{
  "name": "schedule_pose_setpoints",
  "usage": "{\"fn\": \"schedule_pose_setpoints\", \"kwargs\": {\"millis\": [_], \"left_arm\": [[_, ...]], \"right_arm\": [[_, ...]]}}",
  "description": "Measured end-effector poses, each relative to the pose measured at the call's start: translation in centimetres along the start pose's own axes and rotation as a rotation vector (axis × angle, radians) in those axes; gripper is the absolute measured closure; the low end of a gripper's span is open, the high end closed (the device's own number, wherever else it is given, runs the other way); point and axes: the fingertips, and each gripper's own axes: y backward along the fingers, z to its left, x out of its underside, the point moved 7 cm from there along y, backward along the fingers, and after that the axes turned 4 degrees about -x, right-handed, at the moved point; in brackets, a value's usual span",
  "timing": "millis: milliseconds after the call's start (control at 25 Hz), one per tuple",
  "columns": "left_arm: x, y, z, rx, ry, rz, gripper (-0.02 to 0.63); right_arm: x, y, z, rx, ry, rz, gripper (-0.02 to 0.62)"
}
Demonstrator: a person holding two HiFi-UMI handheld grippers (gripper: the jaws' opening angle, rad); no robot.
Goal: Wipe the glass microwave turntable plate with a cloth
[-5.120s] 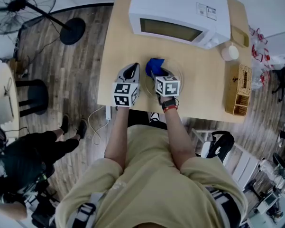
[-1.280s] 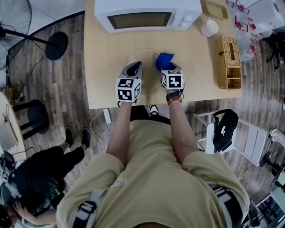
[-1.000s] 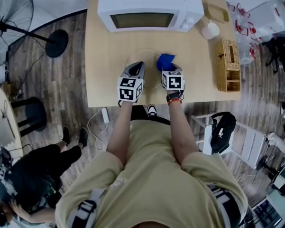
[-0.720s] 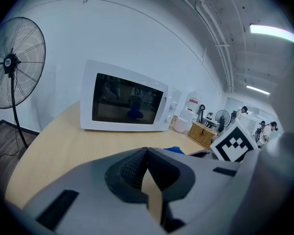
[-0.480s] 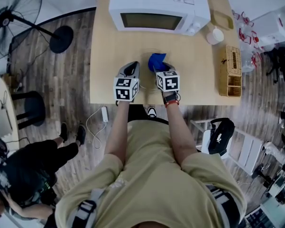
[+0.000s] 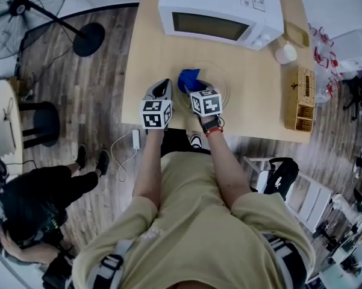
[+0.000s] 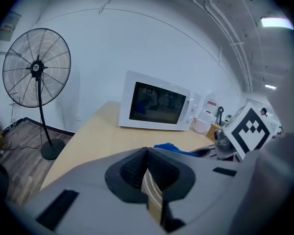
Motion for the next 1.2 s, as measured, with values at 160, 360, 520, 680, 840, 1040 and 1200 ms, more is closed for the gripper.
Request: {"fn": "schedule_pose_setpoints", "kwargs": {"millis": [160, 360, 520, 680, 840, 1040, 1200], "left_arm": [[0.4, 0.6, 0.9, -0.018, 0.006, -0.001, 0.589], [0.8, 1.2, 2.0, -0.042, 0.022, 0.009, 0.589], [1.0, 1.2, 2.7, -0.051, 0.026, 0.011, 0.588], [1.4, 1.2, 2.7, -0.052, 0.029, 0.02, 0.589], [1.4, 1.2, 2.4, -0.045, 0.028, 0.023, 0.588], [1.2, 0.8, 2.2, -0.05, 0.004, 0.028, 0.589], [1.2, 0.9, 1.9, -0.048, -0.005, 0.03, 0.589]], "right_arm": [[0.2, -1.4, 1.1, -0.029, 0.01, 0.026, 0.459], [0.7, -2.9, 2.3, -0.054, 0.042, 0.078, 0.459], [1.3, -3.7, 2.6, -0.027, 0.106, 0.116, 0.459], [1.5, -3.8, 2.7, -0.021, 0.129, 0.125, 0.459], [1.7, -3.7, 2.8, -0.018, 0.132, 0.119, 0.459], [1.7, -3.9, 2.5, -0.025, 0.124, 0.113, 0.459], [1.6, -3.6, 2.4, -0.024, 0.122, 0.111, 0.459]]}}
